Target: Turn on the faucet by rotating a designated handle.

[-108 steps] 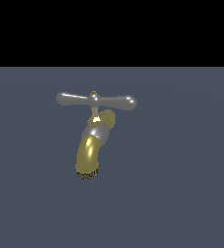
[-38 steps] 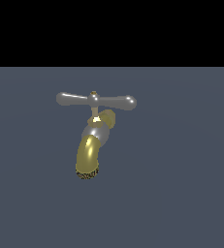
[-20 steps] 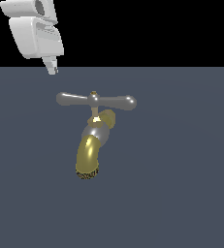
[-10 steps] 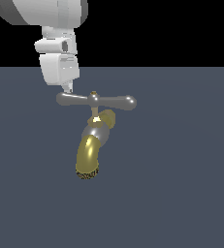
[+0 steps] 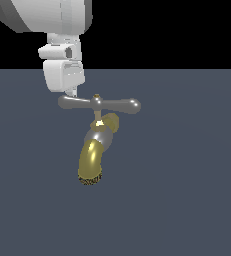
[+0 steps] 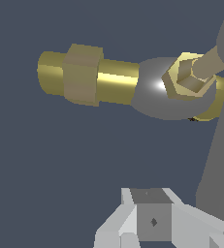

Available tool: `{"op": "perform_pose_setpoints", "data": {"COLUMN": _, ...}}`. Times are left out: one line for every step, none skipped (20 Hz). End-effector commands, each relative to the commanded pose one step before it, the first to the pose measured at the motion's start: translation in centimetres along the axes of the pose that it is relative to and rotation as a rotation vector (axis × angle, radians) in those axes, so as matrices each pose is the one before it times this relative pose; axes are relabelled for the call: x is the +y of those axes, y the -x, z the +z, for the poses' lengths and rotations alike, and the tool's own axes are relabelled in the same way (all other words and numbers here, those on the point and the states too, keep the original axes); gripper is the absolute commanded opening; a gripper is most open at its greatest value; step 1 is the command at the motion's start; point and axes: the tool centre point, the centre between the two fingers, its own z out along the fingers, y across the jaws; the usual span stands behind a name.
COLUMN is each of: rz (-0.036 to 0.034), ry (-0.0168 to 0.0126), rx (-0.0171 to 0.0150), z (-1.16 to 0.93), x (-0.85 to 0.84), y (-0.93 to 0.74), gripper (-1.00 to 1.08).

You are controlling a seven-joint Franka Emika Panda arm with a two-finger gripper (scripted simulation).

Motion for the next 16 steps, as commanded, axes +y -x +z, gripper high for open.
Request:
{"op": "perform_pose_setpoints", "data": {"rz": 0.10648, "ry": -0.00036, "rx": -0.00007, "z": -0.018, "x": 0.635, "y": 0.157, "gripper": -1.00}}
{"op": "perform_pose_setpoints", "data": {"rz": 0.00000, "ry": 0.00000, "rx": 0.00000, "z": 0.001, "x": 0.324, "y": 0.032, "gripper": -1.00}}
{"op": "perform_pose_setpoints", "data": {"rz": 0.00000, "ry": 0.00000, "rx": 0.00000, "z": 0.001, "x": 0.326, "y": 0.033, "gripper": -1.00}}
{"op": "perform_pose_setpoints", "data": {"rz": 0.00000, "ry": 0.00000, "rx": 0.00000, "z": 0.001, "x": 0.327, "y": 0.033, "gripper": -1.00}}
{"op": "perform_pose_setpoints", "data": {"rz": 0.00000, "ry": 0.00000, "rx": 0.00000, "z": 0.001, "x": 0.328, "y": 0.033, "gripper": -1.00}}
{"op": "perform_pose_setpoints", "data": {"rz": 0.00000, "ry": 0.00000, "rx": 0.00000, "z": 0.001, "x": 0.330, "y": 0.033, "gripper": -1.00}}
{"op": "perform_pose_setpoints", "data": {"rz": 0.00000, "ry": 0.00000, "rx": 0.00000, "z": 0.001, "x": 0.331, "y": 0.033, "gripper": -1.00}}
{"op": "perform_pose_setpoints", "data": {"rz": 0.00000, "ry": 0.00000, "rx": 0.00000, "z": 0.001, "x": 0.332, "y": 0.034, "gripper": -1.00}}
{"op": "perform_pose_setpoints", "data": {"rz": 0.00000, "ry": 0.00000, "rx": 0.00000, "z": 0.001, "x": 0.334, "y": 0.034, "gripper": -1.00}}
{"op": "perform_pose_setpoints", "data": {"rz": 0.00000, "ry": 0.00000, "rx": 0.00000, "z": 0.001, "x": 0.335, "y": 0.034, "gripper": -1.00}}
{"op": "perform_pose_setpoints", "data": {"rz": 0.00000, "ry": 0.00000, "rx": 0.00000, "z": 0.001, "x": 0.336, "y": 0.034, "gripper": -1.00}}
{"op": "perform_pose_setpoints", "data": {"rz": 0.00000, "ry": 0.00000, "rx": 0.00000, "z": 0.001, "x": 0.337, "y": 0.034, "gripper": -1.00}}
{"op": "perform_pose_setpoints", "data": {"rz": 0.00000, "ry": 0.00000, "rx": 0.00000, "z": 0.001, "x": 0.338, "y": 0.035, "gripper": -1.00}}
{"op": "perform_pose_setpoints", "data": {"rz": 0.00000, "ry": 0.00000, "rx": 0.00000, "z": 0.001, "x": 0.339, "y": 0.035, "gripper": -1.00}}
{"op": "perform_pose_setpoints", "data": {"rz": 0.00000, "ry": 0.00000, "rx": 0.00000, "z": 0.001, "x": 0.340, "y": 0.035, "gripper": -1.00}}
{"op": "perform_pose_setpoints", "data": {"rz": 0.00000, "ry": 0.00000, "rx": 0.00000, "z": 0.001, "x": 0.341, "y": 0.035, "gripper": -1.00}}
